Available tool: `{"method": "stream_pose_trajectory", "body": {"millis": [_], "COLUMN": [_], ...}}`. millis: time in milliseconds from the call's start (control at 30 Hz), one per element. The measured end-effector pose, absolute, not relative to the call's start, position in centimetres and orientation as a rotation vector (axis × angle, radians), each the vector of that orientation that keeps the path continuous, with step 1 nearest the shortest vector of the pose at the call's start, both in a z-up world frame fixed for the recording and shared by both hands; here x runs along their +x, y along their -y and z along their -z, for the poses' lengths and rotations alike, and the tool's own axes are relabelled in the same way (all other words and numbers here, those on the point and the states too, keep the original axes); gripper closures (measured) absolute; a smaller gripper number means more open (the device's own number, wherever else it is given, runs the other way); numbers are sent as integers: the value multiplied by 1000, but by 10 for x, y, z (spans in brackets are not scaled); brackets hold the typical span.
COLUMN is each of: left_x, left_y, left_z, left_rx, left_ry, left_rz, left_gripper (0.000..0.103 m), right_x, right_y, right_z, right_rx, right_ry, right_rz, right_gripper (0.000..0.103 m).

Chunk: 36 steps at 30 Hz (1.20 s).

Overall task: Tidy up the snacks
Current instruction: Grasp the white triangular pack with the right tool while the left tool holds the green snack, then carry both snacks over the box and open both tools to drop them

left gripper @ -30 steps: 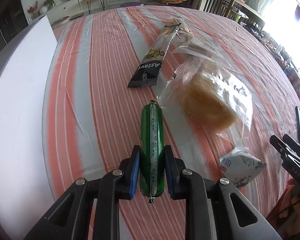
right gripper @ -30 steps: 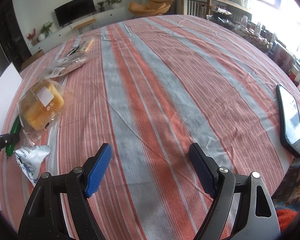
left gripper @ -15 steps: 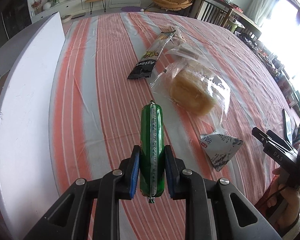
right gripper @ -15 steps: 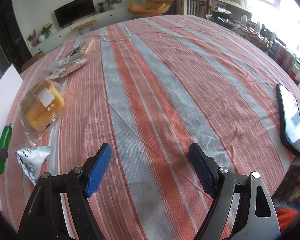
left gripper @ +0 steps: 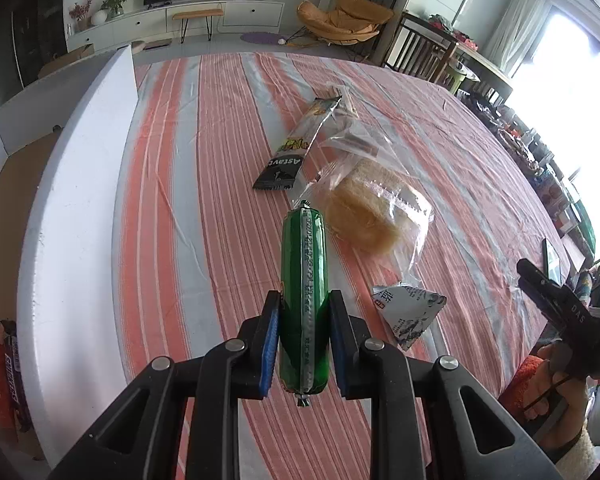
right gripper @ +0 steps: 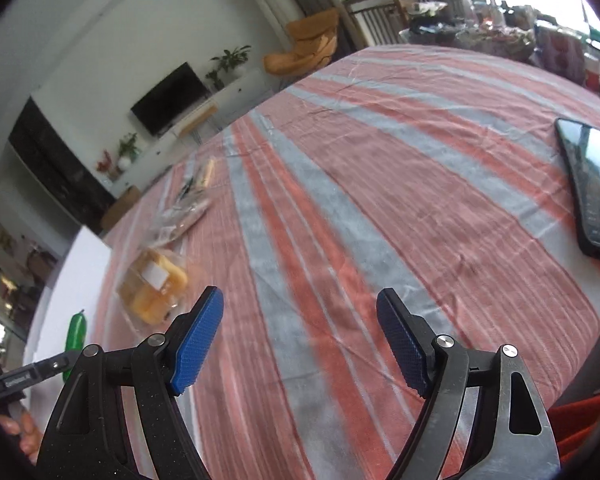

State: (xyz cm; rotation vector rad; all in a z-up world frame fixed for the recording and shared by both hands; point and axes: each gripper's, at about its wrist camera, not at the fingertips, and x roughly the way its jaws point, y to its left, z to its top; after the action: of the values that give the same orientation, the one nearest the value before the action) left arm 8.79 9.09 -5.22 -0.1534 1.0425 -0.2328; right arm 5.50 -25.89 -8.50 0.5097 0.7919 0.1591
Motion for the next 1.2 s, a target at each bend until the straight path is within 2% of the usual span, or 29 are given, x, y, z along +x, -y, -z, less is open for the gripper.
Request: {"method": "stream_pose_trajectory", "body": {"millis": [200, 367, 400, 433, 467, 533, 900, 1200], "left_x": [82, 73, 71, 68, 65, 60, 44, 28], "left_y": [-98, -102, -104, -107, -110, -118, -138, -163], "left_z": [42, 32, 30, 27, 24, 19, 8, -20], "left_rx": [-171, -201, -203, -202, -199, -193, -233, -268], "left_ry": [-1018, -989, -982, -974, -965, -950, -919, -875], "left_rz": [241, 263, 264, 262, 258, 246, 237, 237], "left_gripper": [80, 80, 80, 80, 80, 80, 80, 80], "right_x": [60, 90, 93, 90, 91, 88, 62, 49], "right_y": [144, 72, 66, 63, 63, 72, 106, 91], "right_z": [70, 101, 107, 107, 108, 108, 88, 41], "right_rx": [186, -25, -57, -100, -93, -37, 158, 198], "right_ry": [-844, -941, -954, -924, -938, -953, -972, -908], "right_rz": [-438, -429, -421, -380, -372, -382, -439, -528], "right_gripper": [22, 25, 30, 53, 64, 67, 68, 67]}}
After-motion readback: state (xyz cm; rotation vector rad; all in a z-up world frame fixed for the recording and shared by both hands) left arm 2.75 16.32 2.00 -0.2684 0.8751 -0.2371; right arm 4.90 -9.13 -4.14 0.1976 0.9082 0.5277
